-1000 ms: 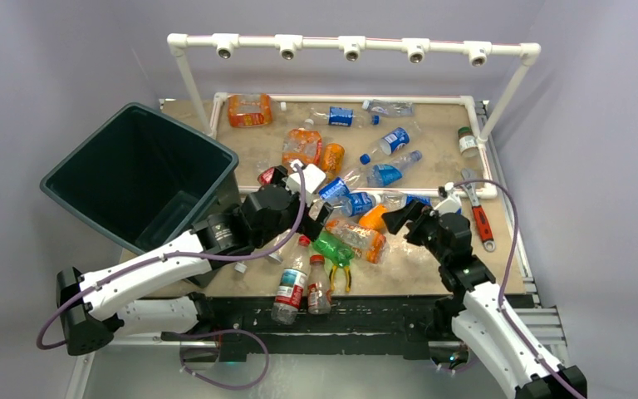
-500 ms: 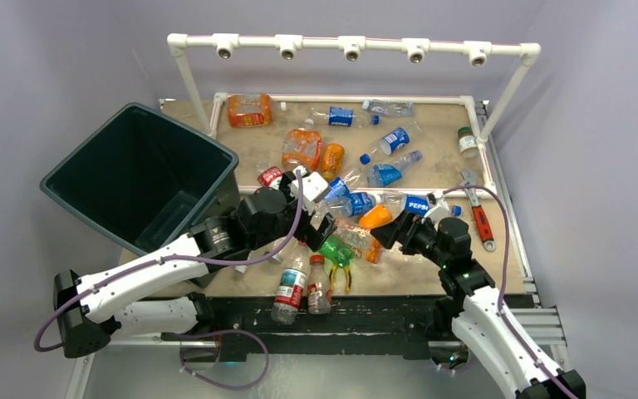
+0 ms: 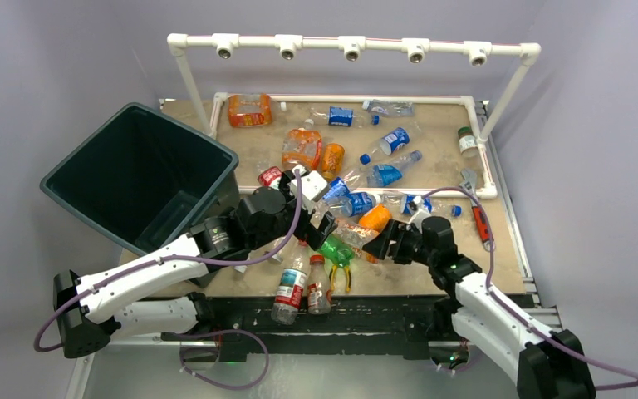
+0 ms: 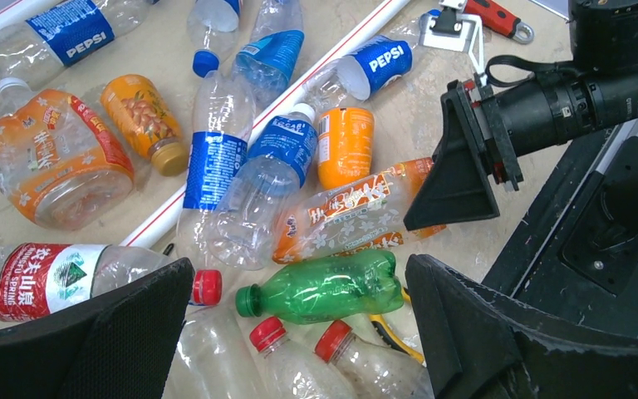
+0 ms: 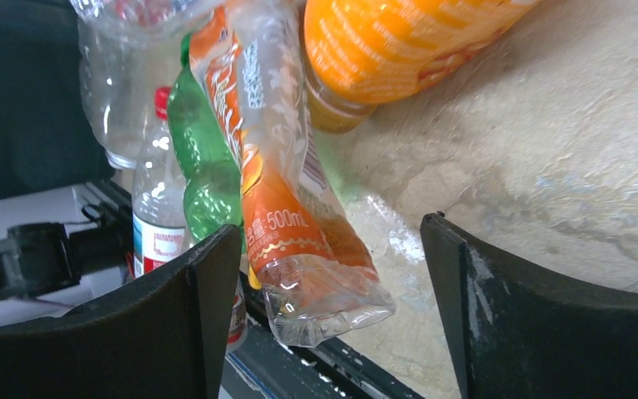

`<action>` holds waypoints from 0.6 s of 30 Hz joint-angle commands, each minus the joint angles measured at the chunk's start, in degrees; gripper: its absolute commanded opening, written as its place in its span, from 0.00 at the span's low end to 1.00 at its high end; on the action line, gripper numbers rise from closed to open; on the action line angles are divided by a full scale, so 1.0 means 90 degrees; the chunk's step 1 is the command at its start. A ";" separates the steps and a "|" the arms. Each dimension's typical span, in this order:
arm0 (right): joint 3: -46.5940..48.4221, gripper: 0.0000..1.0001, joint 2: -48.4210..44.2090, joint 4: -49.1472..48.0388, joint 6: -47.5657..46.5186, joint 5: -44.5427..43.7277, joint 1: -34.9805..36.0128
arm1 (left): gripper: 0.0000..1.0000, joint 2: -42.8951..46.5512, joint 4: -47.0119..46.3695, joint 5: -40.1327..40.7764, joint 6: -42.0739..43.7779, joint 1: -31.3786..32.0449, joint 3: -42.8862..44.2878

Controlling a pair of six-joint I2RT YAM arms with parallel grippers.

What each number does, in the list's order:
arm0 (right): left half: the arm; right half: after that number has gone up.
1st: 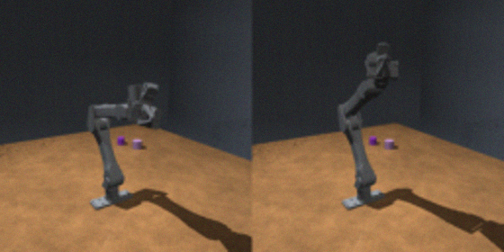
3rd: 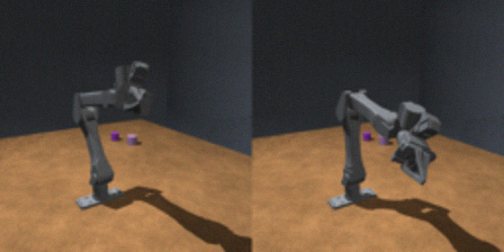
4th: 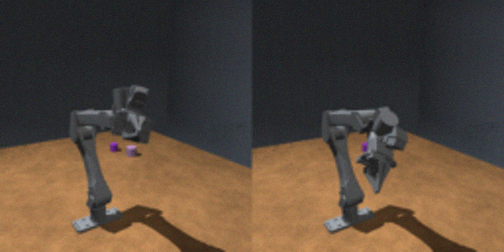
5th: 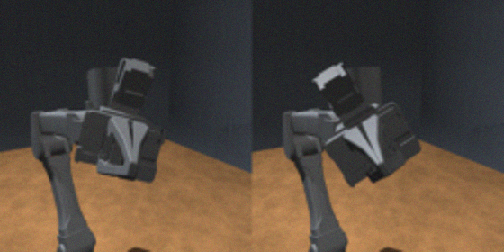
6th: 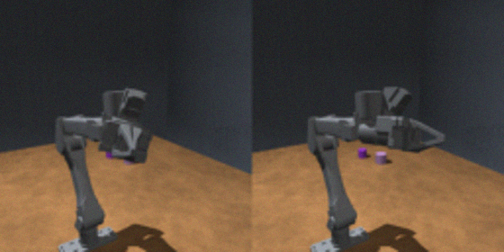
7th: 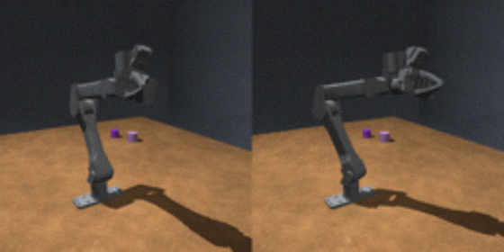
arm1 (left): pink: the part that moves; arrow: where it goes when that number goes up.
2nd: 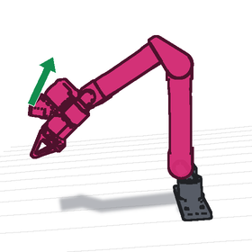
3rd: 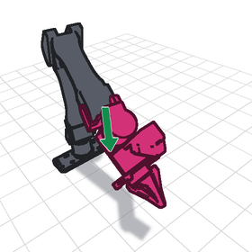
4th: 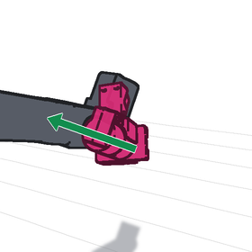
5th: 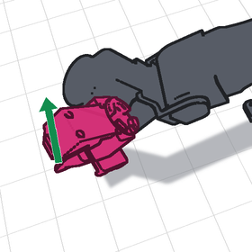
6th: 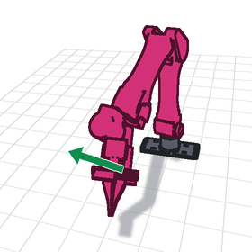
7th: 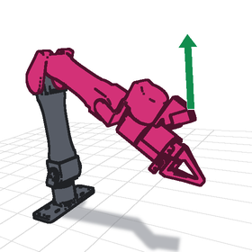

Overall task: Put the plastic bottles in the bin
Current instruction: Pick up the plastic bottle at the center of the board.

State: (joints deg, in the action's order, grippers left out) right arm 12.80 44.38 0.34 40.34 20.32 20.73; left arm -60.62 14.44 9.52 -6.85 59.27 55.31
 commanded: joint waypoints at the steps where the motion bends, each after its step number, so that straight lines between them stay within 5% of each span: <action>1: 0.0082 0.78 0.0251 -0.0387 -0.0122 0.0070 0.0260 | 0.99 0.0016 -0.0178 0.0082 0.0014 -0.0002 -0.0022; 7: 0.0102 0.59 0.0132 -0.0433 -0.0137 -0.0105 0.0298 | 0.99 0.0068 -0.0178 0.0150 0.0028 0.0001 -0.0022; 18: 0.1037 0.00 -0.1478 0.0560 -0.0678 -0.0405 0.0302 | 0.99 0.0332 -0.0468 0.0379 -0.0101 -0.0003 -0.0120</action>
State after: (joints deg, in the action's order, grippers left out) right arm 14.50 35.77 2.00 38.04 18.61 23.24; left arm -60.34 14.20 11.29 -6.87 59.27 54.96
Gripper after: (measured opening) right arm 0.445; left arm 0.993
